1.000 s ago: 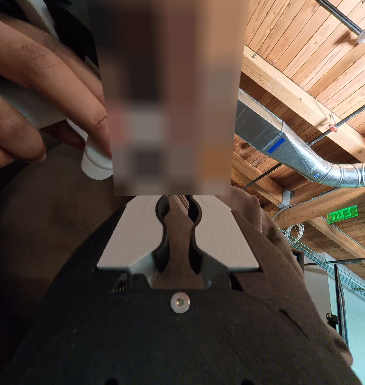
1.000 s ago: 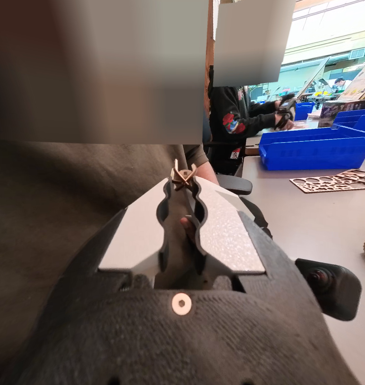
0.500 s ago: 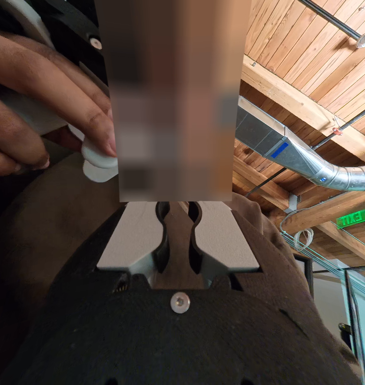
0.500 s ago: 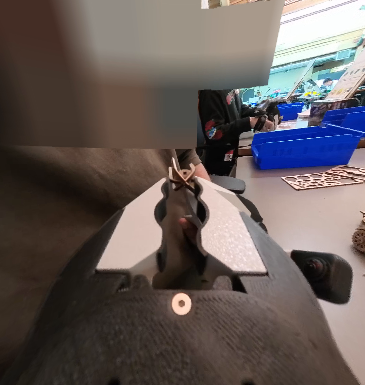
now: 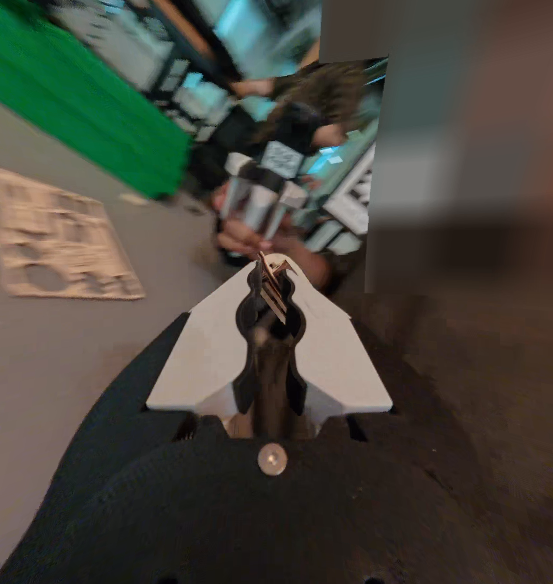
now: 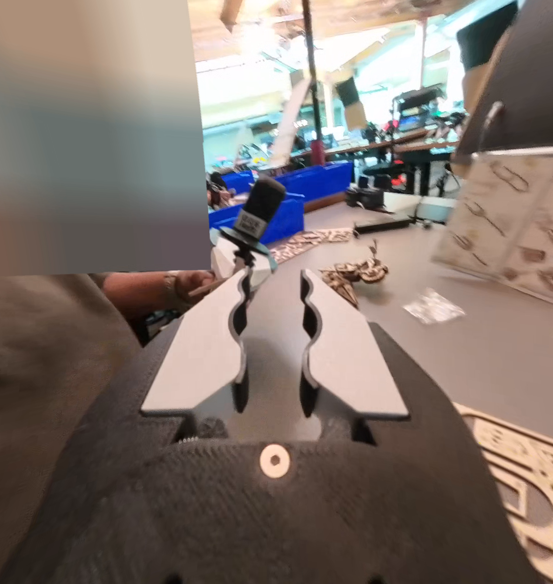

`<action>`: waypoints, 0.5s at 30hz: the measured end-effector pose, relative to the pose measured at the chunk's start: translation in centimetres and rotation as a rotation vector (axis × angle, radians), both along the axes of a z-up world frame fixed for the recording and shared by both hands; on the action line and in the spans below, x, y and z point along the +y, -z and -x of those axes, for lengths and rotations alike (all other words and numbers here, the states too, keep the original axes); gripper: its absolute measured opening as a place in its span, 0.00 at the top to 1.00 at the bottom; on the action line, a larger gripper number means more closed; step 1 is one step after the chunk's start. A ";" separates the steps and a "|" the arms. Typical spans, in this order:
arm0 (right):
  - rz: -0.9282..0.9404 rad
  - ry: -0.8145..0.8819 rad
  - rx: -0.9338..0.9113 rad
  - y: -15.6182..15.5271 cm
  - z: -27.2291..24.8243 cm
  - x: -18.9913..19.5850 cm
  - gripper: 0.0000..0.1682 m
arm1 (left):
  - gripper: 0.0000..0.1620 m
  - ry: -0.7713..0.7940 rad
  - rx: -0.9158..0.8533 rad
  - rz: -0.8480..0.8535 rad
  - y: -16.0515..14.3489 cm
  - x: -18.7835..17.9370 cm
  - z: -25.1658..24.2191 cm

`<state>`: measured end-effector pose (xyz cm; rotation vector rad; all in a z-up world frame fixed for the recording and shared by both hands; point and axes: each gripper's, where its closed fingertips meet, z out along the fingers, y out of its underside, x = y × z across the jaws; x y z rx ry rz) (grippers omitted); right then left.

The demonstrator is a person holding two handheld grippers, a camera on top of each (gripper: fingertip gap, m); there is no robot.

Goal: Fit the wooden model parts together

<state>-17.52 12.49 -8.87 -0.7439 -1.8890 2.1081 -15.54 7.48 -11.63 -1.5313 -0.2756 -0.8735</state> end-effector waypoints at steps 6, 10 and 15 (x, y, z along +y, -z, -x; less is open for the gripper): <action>-0.133 -0.001 -0.082 3.5 0.9 -0.7 0.81 | 0.93 -0.214 0.062 0.215 3.8 -0.9 4.4; -0.332 0.035 -0.061 6.6 1.4 -0.8 0.82 | 0.94 -0.223 0.052 0.252 4.5 -1.3 5.2; -0.460 0.103 -0.013 8.4 3.5 0.0 0.83 | 0.93 -0.266 0.115 0.347 6.7 -1.4 7.3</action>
